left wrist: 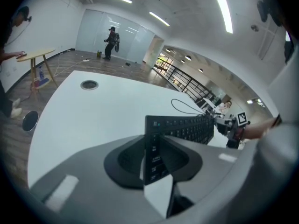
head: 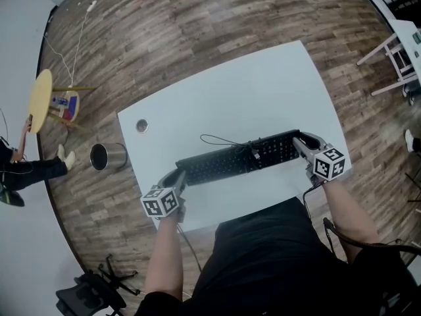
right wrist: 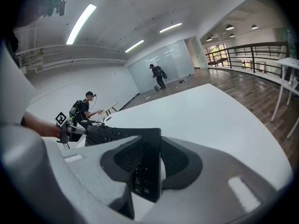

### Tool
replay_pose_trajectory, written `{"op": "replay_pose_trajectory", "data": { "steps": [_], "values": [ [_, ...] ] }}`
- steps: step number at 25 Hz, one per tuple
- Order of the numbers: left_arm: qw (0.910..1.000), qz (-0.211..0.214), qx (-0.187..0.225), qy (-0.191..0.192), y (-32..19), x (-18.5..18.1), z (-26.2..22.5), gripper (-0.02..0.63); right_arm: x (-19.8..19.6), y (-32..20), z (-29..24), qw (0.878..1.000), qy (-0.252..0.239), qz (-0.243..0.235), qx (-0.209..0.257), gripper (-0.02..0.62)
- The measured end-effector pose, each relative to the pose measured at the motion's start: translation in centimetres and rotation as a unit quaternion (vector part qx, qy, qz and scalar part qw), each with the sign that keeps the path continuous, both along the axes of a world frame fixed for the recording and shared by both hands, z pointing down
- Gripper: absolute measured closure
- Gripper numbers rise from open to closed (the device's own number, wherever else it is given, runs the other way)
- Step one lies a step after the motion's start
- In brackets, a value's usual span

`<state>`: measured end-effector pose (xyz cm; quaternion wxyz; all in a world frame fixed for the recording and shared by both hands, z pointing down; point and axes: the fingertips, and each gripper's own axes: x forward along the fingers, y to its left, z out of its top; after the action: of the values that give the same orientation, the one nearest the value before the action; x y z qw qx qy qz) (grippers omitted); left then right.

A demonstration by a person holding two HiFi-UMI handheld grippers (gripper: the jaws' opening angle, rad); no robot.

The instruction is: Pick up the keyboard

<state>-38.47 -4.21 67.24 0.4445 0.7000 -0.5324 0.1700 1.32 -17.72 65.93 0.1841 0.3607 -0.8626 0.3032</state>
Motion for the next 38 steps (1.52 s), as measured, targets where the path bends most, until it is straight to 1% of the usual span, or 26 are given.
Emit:
{"op": "replay_pose_trajectory", "data": {
  "steps": [5, 15, 38],
  "values": [
    [0.9999, 0.001, 0.01, -0.006, -0.3, -0.2, -0.8, 0.497, -0.2, -0.2, -0.8, 1.0, -0.005, -0.001, 0.011, 0.476],
    [0.9993, -0.005, 0.034, -0.012, -1.0, -0.7, -2.6, 0.497, -0.7, -1.2, -3.6, 0.999, -0.011, -0.005, 0.048, 0.479],
    [0.992, -0.009, 0.121, -0.032, -4.4, -1.9, -9.4, 0.497, -1.7, -4.3, -11.5, 0.989, -0.039, 0.002, 0.14, 0.483]
  ]
}}
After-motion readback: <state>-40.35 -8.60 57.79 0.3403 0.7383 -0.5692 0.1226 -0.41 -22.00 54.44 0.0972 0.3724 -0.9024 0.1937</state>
